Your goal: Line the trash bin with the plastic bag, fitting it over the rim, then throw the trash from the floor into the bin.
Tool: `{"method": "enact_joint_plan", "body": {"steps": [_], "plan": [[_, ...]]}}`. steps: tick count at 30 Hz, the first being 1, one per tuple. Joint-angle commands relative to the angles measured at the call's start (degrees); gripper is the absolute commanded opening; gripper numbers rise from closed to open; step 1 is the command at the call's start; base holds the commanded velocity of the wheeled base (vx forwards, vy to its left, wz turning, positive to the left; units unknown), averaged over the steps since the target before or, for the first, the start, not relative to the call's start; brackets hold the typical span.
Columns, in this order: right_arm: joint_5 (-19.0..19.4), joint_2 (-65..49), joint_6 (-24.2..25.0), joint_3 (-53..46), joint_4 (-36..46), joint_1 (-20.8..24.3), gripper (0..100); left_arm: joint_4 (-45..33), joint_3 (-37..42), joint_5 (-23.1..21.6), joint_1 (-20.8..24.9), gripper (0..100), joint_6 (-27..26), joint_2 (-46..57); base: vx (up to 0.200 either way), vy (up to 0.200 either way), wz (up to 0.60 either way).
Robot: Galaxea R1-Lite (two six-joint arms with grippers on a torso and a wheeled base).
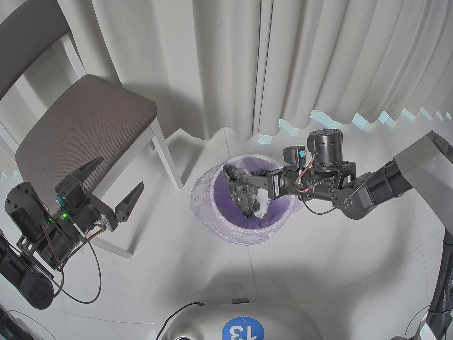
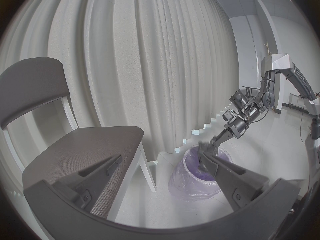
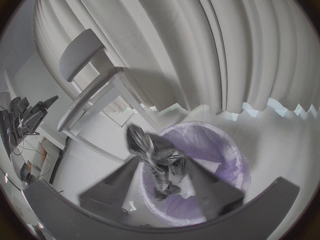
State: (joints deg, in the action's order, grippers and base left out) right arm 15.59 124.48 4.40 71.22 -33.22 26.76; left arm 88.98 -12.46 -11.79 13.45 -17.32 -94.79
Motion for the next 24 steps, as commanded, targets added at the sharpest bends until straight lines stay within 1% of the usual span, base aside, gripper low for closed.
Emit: {"method": "enact_joint_plan", "body": {"steps": [1, 8, 9, 13, 15, 16, 17, 18, 20, 22, 23, 24], "plan": [[0.1, 0.0, 0.0, -0.2, -0.1, -0.8, 100, 1.0, 0.0, 0.0, 0.0, 100, 0.0, 0.0, 0.0, 0.0, 0.0], [0.1, -1.6, -0.7, -1.3, 0.0, -3.2, 100, 1.0, 0.5, 0.0, 0.2, 100, 0.0, -0.6, 0.0, 0.0, 0.0], [0.0, -2.7, -1.2, -2.3, 0.7, -3.6, 100, 1.0, 0.8, 0.0, 0.9, 100, 0.1, -0.9, 0.0, 0.0, 0.0], [-1.4, -8.7, -6.0, -7.8, 5.4, -5.1, 100, 1.0, 0.8, 0.3, 3.9, 100, 0.8, -4.0, 0.0, 0.0, 0.0], [-3.6, -11.6, -7.2, -9.7, 7.9, -5.7, 100, 1.0, 0.9, 0.5, 5.5, 100, 1.2, -5.9, 0.0, 0.0, 0.0], [-7.2, -14.2, -7.7, -11.4, 9.8, -5.8, 100, 1.0, 1.2, 0.9, 7.2, 100, 1.9, -7.5, 0.0, 0.0, 0.0], [-8.3, -14.9, -7.7, -11.8, 10.3, -5.8, 100, 1.0, 1.2, 1.2, 7.6, 100, 2.1, -8.1, 0.0, 0.0, 0.0], [-11.7, -17.1, -7.8, -13.1, 11.4, -6.2, 100, 1.0, 0.8, 3.1, 9.3, 100, 3.1, -10.5, 0.0, 0.0, 0.0], [-14.4, -19.7, -8.2, -15.8, 11.6, -7.0, 100, 1.0, -1.9, 5.8, 10.9, 100, 5.1, -15.1, 0.0, 0.0, 0.0], [-15.5, -21.7, -8.7, -19.2, 11.1, -7.5, 100, 0.9, -5.0, 6.9, 10.6, 100, 5.5, -19.2, 0.0, 0.0, 0.0], [-15.8, -22.6, -8.7, -20.9, 10.6, -7.6, 100, 0.3, -5.6, 6.3, 10.3, 100, 5.1, -20.5, 0.0, 0.0, 0.0], [-16.0, -24.5, -8.7, -23.8, 9.3, -7.6, 100, -2.1, -6.8, 5.9, 9.3, 100, 4.1, -22.0, 0.0, 0.0, 0.0]]}}
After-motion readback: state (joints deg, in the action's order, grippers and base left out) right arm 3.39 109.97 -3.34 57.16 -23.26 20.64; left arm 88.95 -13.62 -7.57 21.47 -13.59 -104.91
